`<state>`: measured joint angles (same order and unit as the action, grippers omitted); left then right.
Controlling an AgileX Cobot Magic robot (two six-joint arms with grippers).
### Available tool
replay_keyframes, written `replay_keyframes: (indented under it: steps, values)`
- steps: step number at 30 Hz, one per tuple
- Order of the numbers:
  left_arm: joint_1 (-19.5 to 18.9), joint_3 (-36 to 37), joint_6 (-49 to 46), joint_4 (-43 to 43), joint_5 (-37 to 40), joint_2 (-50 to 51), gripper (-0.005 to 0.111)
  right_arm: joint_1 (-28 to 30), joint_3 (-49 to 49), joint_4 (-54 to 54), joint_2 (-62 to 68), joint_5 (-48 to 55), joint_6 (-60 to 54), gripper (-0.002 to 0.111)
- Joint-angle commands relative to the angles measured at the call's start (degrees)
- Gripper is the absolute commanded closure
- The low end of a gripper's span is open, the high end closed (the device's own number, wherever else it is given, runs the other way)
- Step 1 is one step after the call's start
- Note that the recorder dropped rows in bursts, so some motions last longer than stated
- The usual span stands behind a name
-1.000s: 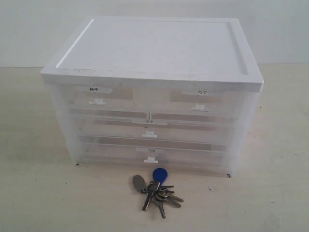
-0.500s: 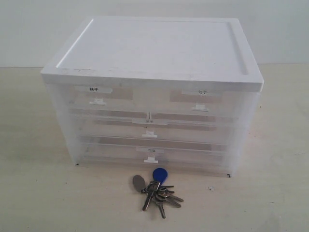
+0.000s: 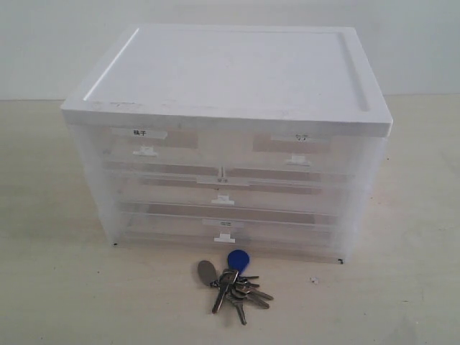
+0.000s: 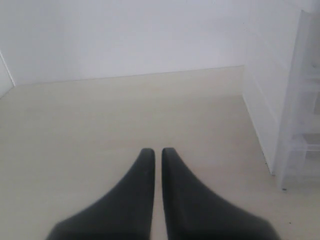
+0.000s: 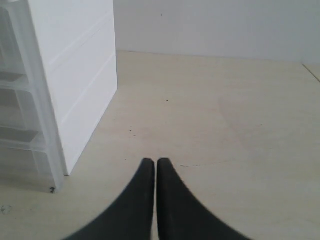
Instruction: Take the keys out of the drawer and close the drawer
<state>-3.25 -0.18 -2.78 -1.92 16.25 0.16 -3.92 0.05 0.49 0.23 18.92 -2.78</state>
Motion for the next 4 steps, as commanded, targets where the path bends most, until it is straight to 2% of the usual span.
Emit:
replay_keyframes:
  steps: [1,4]
  values:
    - [-0.14,0.18,-0.28,-0.24,-0.03,-0.16,0.102,-0.06,-0.05,-0.49,-0.23,-0.23,-0.09,0.108]
    - [-0.14,0.18,-0.28,-0.24,-0.03,-0.16,0.102,-0.06,-0.05,-0.49,-0.23,-0.23,-0.31,0.108]
